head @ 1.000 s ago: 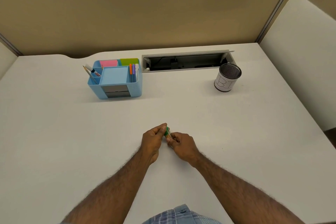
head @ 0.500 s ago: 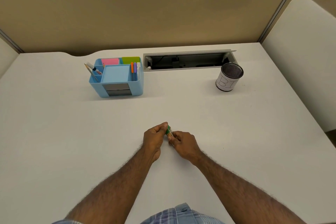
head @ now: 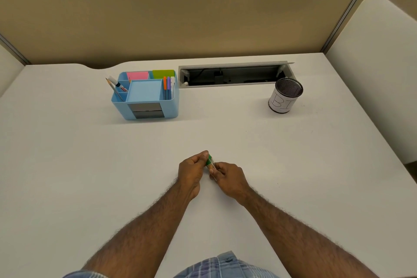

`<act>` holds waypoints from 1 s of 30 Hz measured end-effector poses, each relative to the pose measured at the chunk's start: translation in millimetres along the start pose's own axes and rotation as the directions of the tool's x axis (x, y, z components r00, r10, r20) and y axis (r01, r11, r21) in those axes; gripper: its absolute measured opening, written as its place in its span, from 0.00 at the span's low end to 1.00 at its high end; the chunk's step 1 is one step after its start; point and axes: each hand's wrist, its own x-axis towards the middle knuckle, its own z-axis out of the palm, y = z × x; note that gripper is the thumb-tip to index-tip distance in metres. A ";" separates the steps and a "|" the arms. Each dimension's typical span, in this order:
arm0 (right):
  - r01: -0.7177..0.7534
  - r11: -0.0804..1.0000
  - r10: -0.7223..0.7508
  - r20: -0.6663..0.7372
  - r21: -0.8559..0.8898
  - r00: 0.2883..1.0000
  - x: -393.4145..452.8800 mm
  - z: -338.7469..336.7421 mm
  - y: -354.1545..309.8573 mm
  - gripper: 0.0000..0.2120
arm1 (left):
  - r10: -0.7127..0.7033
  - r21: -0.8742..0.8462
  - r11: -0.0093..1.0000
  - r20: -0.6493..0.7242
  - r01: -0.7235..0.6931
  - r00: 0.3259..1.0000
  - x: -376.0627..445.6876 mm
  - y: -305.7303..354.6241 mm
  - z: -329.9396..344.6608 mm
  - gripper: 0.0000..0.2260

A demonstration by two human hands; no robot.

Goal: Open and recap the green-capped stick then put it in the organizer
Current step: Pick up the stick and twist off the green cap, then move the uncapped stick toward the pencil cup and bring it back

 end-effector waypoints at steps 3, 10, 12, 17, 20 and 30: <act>0.000 1.000 0.000 0.003 0.008 1.000 -0.5 -0.6 0.9 0.11 | -0.038 -0.042 0.998 -0.018 0.037 0.999 2.1 2.6 0.4 0.11; 0.022 1.000 -0.022 -0.002 0.008 1.000 -2.7 2.9 4.0 0.09 | -0.128 -0.135 0.983 -0.025 0.123 0.991 3.1 15.3 -1.6 0.06; 0.035 0.999 -0.034 -0.013 0.031 0.999 -2.8 2.3 6.8 0.09 | -0.174 -0.181 0.969 -0.027 0.166 0.984 4.8 20.5 -1.7 0.05; 0.055 0.980 -0.041 -0.080 0.189 0.996 2.0 -9.0 13.9 0.11 | -0.255 -0.287 0.927 -0.011 0.241 0.967 10.1 29.1 -7.2 0.08; 0.087 0.951 -0.038 -0.167 0.296 0.985 13.2 -22.3 12.1 0.13 | -0.274 -0.292 0.920 -0.007 0.260 0.962 12.3 31.8 -7.9 0.10; 0.257 0.893 -0.024 -0.530 0.370 0.847 78.2 -117.0 -16.2 0.21 | -0.277 -0.318 0.910 0.015 0.267 0.961 19.3 35.2 -5.3 0.12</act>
